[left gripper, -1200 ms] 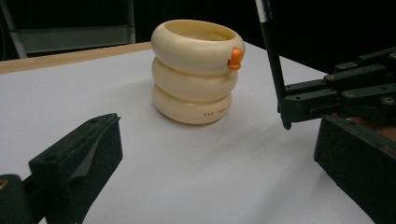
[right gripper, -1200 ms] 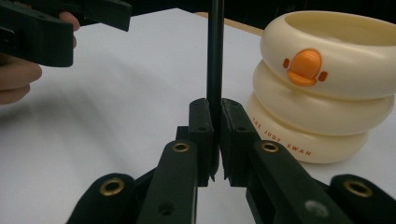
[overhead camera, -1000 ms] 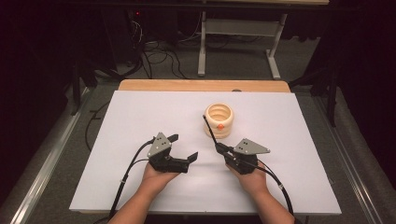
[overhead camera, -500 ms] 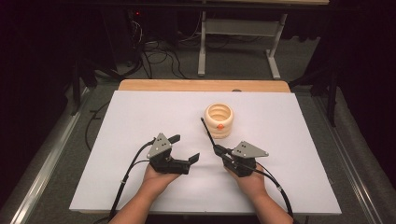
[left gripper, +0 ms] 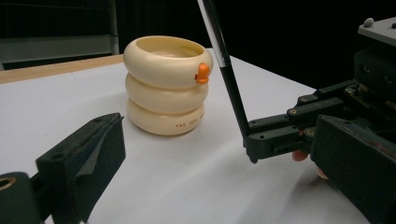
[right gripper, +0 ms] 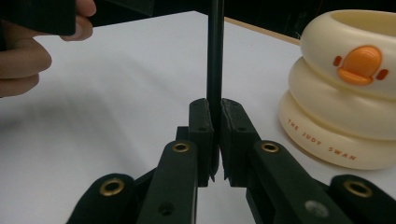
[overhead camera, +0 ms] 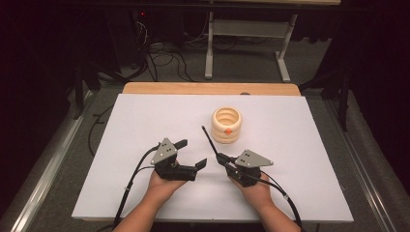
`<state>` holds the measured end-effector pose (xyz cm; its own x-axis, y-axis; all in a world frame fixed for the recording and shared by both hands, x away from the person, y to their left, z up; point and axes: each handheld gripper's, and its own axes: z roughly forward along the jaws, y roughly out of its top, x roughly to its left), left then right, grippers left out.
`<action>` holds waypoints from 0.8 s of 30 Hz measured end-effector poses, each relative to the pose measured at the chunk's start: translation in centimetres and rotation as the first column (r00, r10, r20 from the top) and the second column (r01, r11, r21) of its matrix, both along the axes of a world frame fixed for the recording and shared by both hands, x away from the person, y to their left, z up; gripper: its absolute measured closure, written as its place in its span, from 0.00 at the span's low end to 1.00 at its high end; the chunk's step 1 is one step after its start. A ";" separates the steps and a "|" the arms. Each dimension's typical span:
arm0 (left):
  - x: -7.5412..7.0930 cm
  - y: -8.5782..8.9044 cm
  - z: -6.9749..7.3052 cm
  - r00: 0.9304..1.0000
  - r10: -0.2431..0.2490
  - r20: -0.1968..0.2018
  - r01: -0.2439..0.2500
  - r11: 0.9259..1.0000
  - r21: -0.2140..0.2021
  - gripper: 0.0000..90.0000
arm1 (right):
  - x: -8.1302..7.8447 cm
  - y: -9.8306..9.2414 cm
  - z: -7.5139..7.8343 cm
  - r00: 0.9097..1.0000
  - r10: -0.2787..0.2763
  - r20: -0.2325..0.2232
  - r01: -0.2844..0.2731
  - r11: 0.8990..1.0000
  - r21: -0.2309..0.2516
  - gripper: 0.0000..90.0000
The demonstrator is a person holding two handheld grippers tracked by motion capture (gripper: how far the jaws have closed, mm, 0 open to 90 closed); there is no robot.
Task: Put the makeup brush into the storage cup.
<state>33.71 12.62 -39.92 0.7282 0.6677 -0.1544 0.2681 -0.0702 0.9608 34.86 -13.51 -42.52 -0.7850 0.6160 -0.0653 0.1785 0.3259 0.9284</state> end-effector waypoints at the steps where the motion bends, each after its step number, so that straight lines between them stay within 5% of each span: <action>1: 0.0 0.0 0.0 1.000 0.000 -0.001 0.000 1.000 -0.002 0.04 | 0.0 0.1 0.0 1.000 0.004 -0.002 -0.004 1.000 -0.006 0.96; 9: 0.0 0.1 0.0 1.000 -0.010 -0.008 0.010 1.000 -0.010 0.09 | -0.3 0.6 -0.2 1.000 0.016 -0.011 -0.016 1.000 -0.009 0.96; 24: 0.1 0.3 0.0 0.999 -0.021 -0.030 0.020 0.999 -0.050 0.35 | -0.5 1.2 -0.5 0.999 0.049 -0.008 -0.049 0.999 -0.023 0.96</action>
